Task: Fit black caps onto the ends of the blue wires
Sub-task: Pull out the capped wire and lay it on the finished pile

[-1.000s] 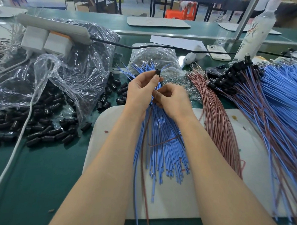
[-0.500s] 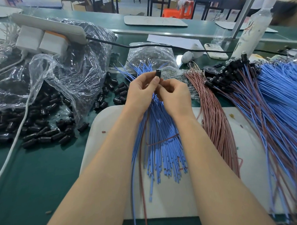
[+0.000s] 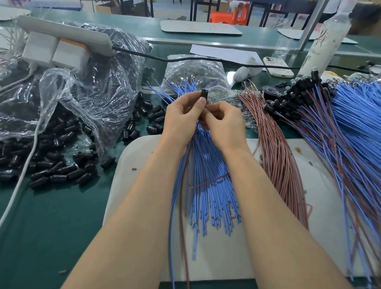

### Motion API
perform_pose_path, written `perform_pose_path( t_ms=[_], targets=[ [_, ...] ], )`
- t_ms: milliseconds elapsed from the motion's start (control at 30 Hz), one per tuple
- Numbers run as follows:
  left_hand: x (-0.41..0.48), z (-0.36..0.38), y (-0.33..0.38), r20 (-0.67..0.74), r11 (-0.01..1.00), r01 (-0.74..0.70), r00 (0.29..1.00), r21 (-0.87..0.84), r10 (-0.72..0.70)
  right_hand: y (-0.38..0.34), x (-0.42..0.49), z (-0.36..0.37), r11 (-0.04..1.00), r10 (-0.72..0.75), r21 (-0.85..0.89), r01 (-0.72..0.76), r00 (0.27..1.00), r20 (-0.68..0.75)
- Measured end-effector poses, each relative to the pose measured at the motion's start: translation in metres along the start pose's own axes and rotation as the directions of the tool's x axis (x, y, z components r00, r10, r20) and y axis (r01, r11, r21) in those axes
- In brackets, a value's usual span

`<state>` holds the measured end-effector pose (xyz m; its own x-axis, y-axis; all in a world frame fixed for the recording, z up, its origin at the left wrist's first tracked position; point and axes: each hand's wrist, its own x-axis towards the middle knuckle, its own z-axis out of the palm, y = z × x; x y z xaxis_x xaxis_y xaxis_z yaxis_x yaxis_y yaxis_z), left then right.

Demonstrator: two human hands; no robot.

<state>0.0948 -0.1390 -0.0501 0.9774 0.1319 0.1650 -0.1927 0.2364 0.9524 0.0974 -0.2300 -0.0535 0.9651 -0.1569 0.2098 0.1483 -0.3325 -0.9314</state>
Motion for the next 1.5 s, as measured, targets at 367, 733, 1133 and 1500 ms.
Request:
perform_pose_path(
  t_ms=[367,733,1133,1500],
  targets=[
    [0.001,0.000,-0.003,0.028,1.000,0.023,0.999,-0.007,-0.023,0.000,-0.002,0.000,1.000,-0.013,-0.016,0.013,1.000,-0.013],
    [0.004,0.000,-0.006,-0.039,0.998,0.028,0.999,-0.055,-0.030,0.002,-0.001,0.005,1.000,0.011,0.021,-0.011,1.000,0.007],
    [0.005,-0.002,-0.005,-0.071,0.990,-0.090,0.993,0.106,0.098,-0.003,-0.003,-0.004,0.995,-0.010,-0.098,0.015,0.999,0.046],
    [0.004,-0.002,-0.010,0.006,0.935,-0.186,0.981,0.302,0.193,0.016,0.010,-0.055,0.890,0.042,-0.435,-0.136,0.975,-0.219]
  ],
)
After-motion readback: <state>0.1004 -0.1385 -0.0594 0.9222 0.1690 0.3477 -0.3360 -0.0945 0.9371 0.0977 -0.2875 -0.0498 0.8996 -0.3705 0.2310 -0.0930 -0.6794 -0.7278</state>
